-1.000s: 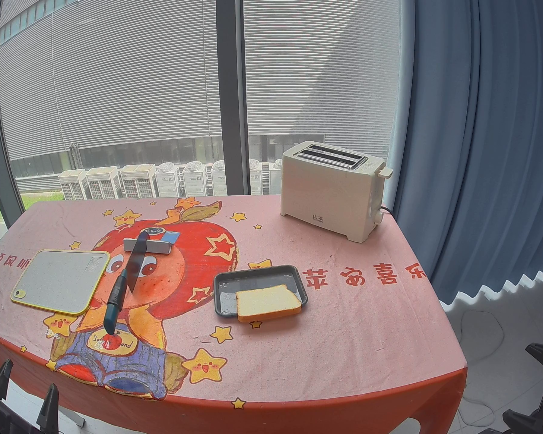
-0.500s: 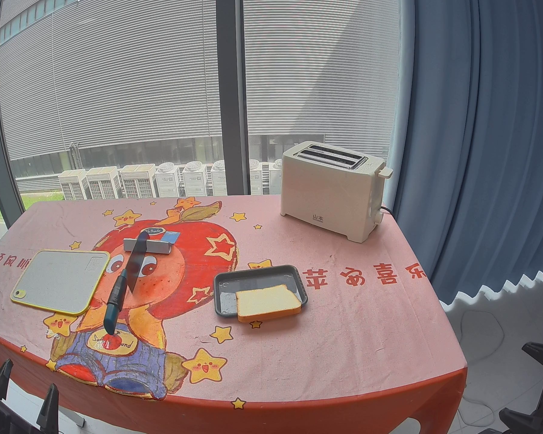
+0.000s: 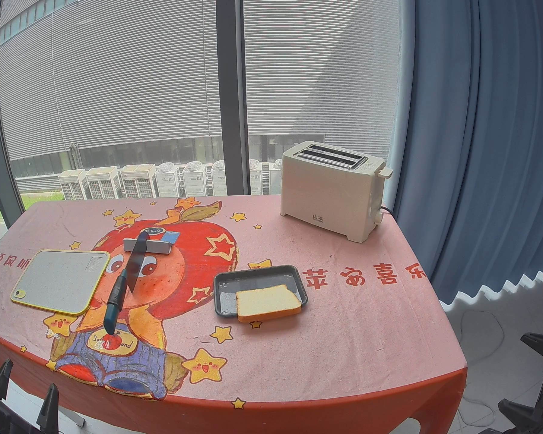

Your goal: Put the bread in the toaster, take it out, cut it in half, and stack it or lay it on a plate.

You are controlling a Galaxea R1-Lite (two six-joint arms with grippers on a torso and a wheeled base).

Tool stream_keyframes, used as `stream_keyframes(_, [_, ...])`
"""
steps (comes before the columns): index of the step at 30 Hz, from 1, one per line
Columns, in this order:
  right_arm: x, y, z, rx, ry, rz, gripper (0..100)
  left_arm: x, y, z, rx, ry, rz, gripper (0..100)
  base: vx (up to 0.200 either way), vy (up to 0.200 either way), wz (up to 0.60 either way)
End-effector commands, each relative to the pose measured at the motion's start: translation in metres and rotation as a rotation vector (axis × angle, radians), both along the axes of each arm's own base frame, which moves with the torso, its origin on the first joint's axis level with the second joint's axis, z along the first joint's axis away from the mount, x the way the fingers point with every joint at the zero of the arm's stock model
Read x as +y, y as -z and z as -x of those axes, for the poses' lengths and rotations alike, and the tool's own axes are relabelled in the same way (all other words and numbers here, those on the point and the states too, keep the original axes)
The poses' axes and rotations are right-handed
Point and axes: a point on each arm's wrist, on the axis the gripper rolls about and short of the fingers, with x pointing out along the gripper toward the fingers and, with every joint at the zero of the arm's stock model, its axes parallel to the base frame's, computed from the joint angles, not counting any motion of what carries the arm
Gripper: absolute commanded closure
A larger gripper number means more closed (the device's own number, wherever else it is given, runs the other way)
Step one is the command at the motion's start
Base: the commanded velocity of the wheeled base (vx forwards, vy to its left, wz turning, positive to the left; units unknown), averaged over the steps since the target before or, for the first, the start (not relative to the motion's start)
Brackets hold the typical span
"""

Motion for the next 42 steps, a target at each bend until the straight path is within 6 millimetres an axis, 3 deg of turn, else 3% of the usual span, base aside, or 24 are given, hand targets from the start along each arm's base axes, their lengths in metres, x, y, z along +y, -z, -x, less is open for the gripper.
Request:
stream_keyframes(1, [0.000, 0.001, -0.005, 0.041, -0.009, 0.006, 0, 0.000, 0.005, 0.000, 0.001, 0.000, 0.000, 0, 0.000, 0.000, 0.00])
stream_keyframes(42, [0.003, -0.011, -0.047, 0.045, -0.024, 0.033, 0, 0.000, 0.005, 0.000, 0.001, 0.000, 0.000, 0, 0.000, 0.000, 0.00])
